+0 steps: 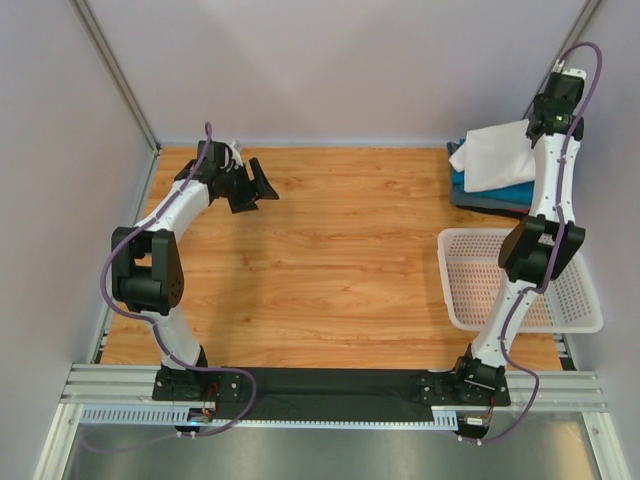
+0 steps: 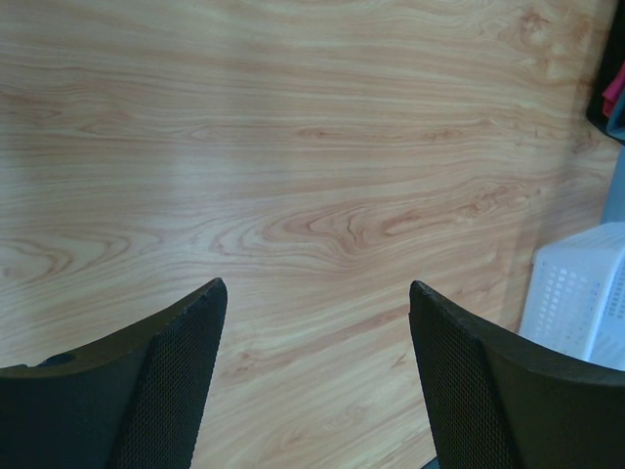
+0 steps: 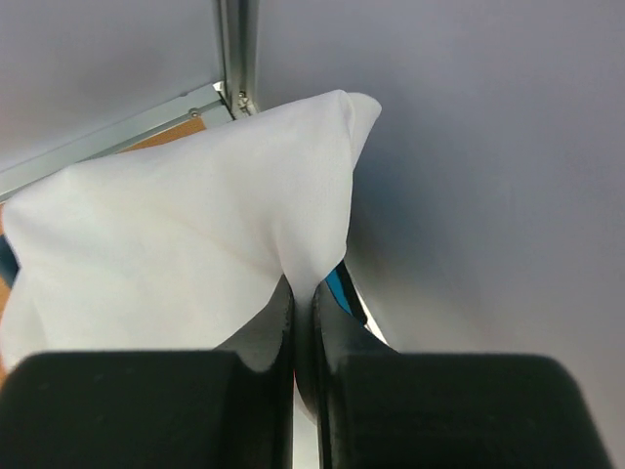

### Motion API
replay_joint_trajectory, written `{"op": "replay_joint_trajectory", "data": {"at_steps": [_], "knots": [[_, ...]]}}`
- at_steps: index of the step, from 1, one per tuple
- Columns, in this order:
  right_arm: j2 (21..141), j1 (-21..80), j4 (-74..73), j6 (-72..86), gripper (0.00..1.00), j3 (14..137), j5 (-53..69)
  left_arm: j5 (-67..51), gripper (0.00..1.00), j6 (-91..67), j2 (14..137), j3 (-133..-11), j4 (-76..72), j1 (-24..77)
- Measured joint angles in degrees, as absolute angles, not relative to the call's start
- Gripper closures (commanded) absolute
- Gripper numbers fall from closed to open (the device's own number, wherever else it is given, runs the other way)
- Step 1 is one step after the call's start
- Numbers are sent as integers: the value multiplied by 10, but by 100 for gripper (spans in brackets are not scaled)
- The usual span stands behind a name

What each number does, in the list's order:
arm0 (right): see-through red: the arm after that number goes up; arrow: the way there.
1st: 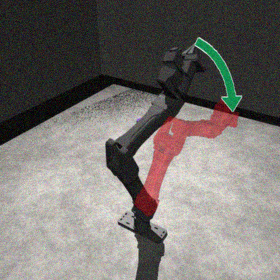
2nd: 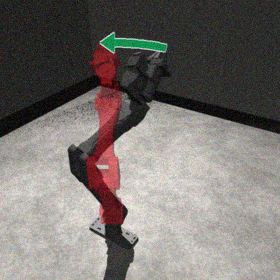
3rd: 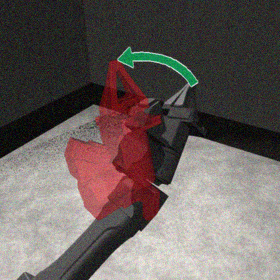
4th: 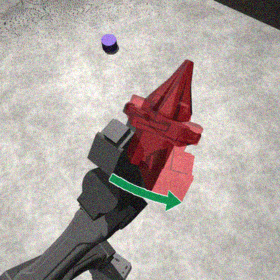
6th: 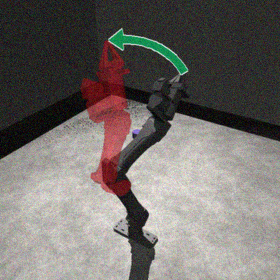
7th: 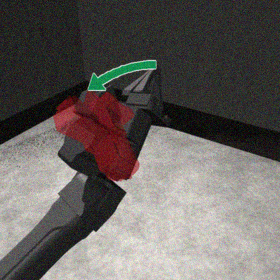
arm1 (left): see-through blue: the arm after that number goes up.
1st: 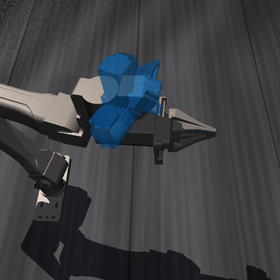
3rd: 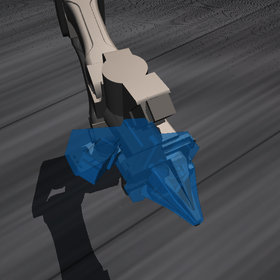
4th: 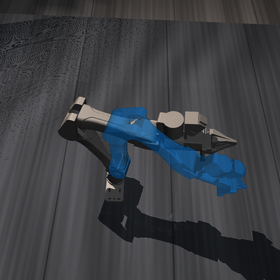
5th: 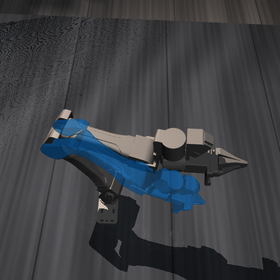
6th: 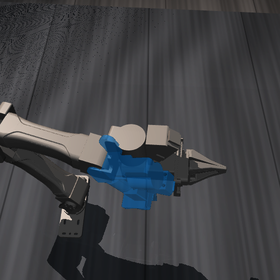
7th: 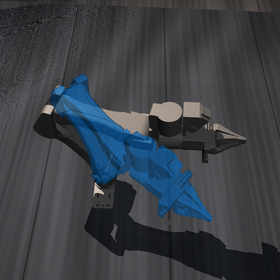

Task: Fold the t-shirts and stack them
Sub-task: Neatly place the folded tshirt to the corner

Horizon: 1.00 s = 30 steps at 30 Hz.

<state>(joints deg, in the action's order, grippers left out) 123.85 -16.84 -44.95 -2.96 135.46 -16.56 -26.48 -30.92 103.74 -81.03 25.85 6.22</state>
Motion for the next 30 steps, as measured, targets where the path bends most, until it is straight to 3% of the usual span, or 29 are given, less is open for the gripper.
{"op": "replay_joint_trajectory", "data": {"at_steps": [4,5,8,16,25,30], "knots": [[1266,-173,-434,-39,50,1353,-179,-262,18,-302,1037,-814,278,62],[1273,-173,-433,-41,27,1350,-180,-261,18,-301,1037,-816,282,62],[1291,-173,-435,-44,2,1349,-187,-257,18,-296,1037,-825,292,62],[1268,-173,-441,-49,0,1348,-198,-251,18,-289,1034,-839,307,62],[1084,-160,-376,7,0,1190,-50,-231,17,-261,976,-845,333,62],[1105,-144,-344,32,5,1156,-4,-219,17,-251,919,-846,337,62]]}}
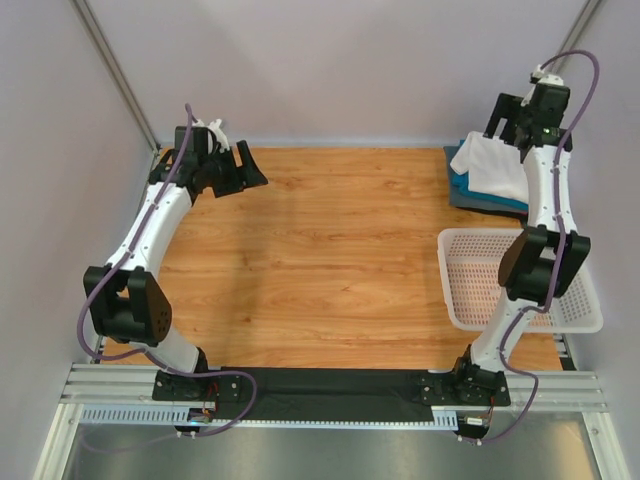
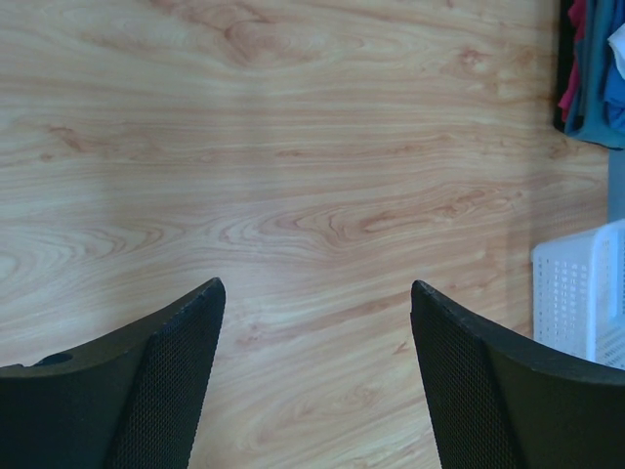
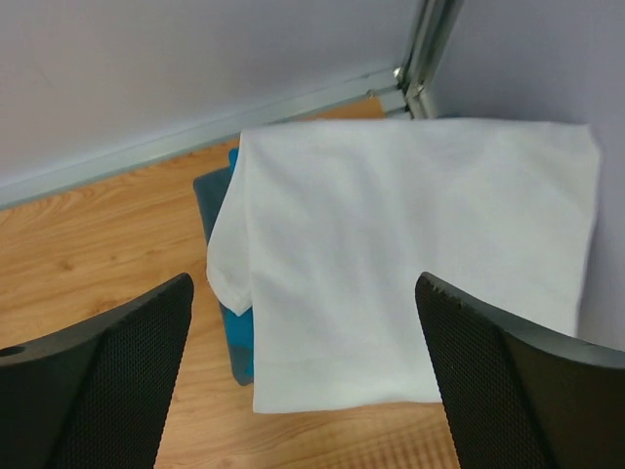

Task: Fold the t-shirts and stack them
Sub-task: Neatly place the folded tshirt to the corner

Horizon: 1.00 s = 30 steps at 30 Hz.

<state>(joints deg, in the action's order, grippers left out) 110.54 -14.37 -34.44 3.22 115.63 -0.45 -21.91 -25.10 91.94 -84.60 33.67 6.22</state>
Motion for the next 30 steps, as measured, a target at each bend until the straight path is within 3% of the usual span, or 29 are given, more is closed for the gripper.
{"op": "replay_joint_trajectory", "data": {"at_steps": [9,19,22,23,30], "knots": [[1248,-121,-346,38,9,1138,10,-207,17,-242,894,-841,346,62],[1258,-113,-345,30,11,1137,-17,-204,17,-232,910,-841,358,58],[1253,-113,-356,30,8,1141,-17,-204,17,-230,910,-841,358,55],[1247,-113,-362,31,1,1141,-17,-204,16,-229,910,-841,359,54],[1090,-113,-375,37,0,1133,-39,-205,13,-216,891,-849,378,30]]}}
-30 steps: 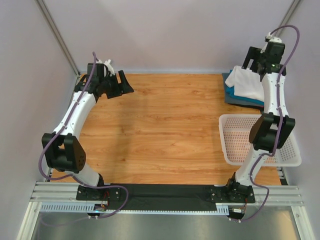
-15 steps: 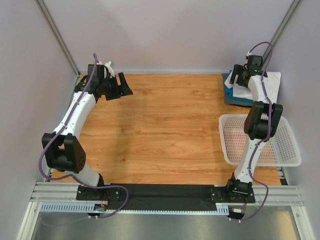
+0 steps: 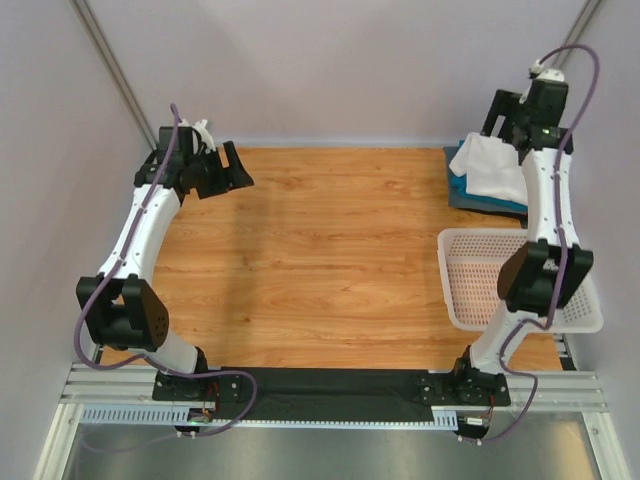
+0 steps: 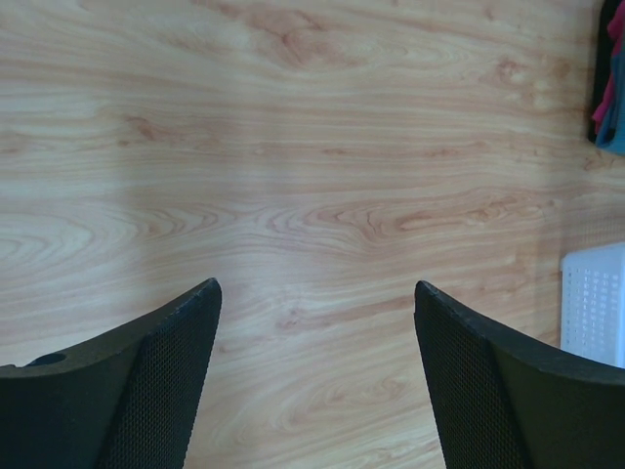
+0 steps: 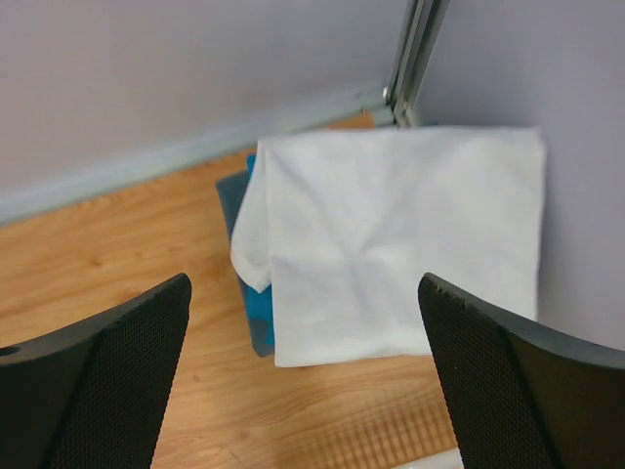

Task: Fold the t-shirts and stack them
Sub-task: Neatly place the folded tshirt to the corner

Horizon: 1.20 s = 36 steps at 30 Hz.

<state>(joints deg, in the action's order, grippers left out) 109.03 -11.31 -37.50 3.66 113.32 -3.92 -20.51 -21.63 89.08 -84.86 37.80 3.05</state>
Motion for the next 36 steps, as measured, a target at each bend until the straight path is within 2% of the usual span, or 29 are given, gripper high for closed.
{"op": "replay_joint_trajectory", "data": {"at_steps": [4,8,12,17,20,24,28,36], "knots": [[938,-113,-365,53,0,1126,-47,-207,13,-213,839,-866,388,0],[768,-113,-343,79,0,1061,-40,-204,12,-203,738,-874,390,-17],[606,-113,-324,113,0,919,-29,-204,10,-193,613,-852,388,-14],[431,-113,-327,175,0,692,-25,-181,1,-184,430,-765,405,-14],[346,-113,-362,202,0,577,-25,-156,0,-182,328,-705,433,-14],[241,-113,-412,225,0,479,-27,-128,1,-183,269,-666,494,-13],[165,-113,-425,243,0,420,-23,-129,1,-190,262,-613,524,-13],[161,-109,-435,267,0,414,6,-130,1,-194,224,-549,546,-12]]}}
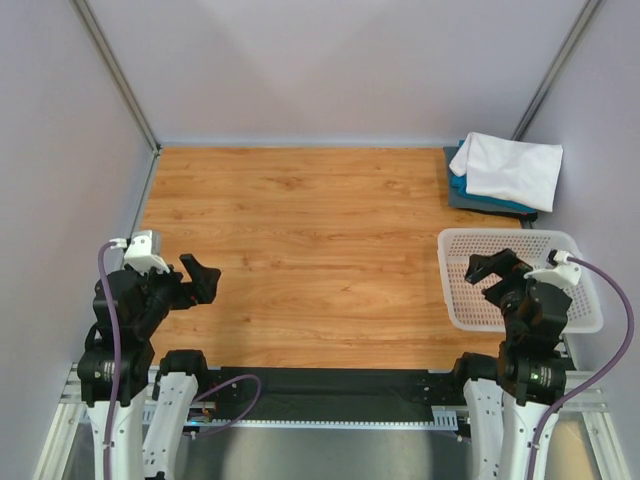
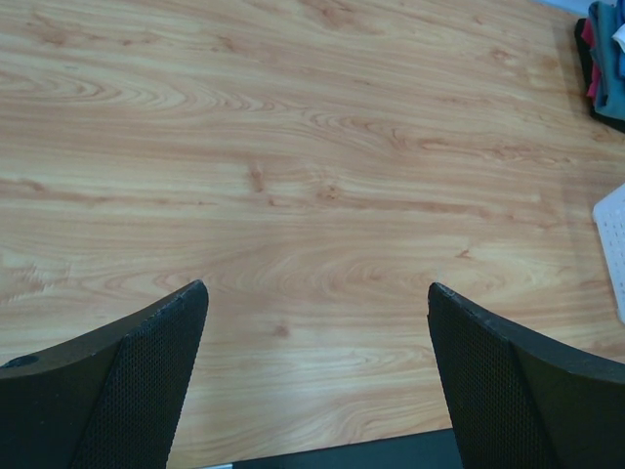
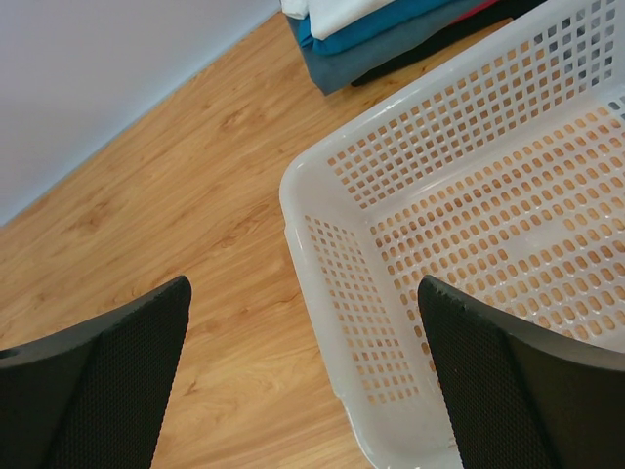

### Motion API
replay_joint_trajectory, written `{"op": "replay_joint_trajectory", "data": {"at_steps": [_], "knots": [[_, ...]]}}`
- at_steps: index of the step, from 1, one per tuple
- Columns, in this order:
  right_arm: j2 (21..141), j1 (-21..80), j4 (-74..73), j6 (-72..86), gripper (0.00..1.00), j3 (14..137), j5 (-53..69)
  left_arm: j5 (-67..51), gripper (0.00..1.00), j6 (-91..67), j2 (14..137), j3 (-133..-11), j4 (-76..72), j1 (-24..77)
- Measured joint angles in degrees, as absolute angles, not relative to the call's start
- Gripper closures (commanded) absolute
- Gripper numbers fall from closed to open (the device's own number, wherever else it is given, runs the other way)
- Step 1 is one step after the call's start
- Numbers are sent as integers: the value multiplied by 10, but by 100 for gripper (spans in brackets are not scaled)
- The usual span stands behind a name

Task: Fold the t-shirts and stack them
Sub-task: Neatly place the folded tshirt to the corner

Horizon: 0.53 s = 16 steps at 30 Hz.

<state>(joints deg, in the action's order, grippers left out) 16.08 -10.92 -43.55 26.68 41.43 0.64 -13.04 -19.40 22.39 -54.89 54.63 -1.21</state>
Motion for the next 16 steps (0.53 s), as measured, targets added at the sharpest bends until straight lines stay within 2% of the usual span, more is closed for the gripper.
{"op": "replay_joint_trajectory", "data": {"at_steps": [16], "knots": [[197,-98,-440,272,0,413,10,-114,0,-198,222,-537,536,-12]]}}
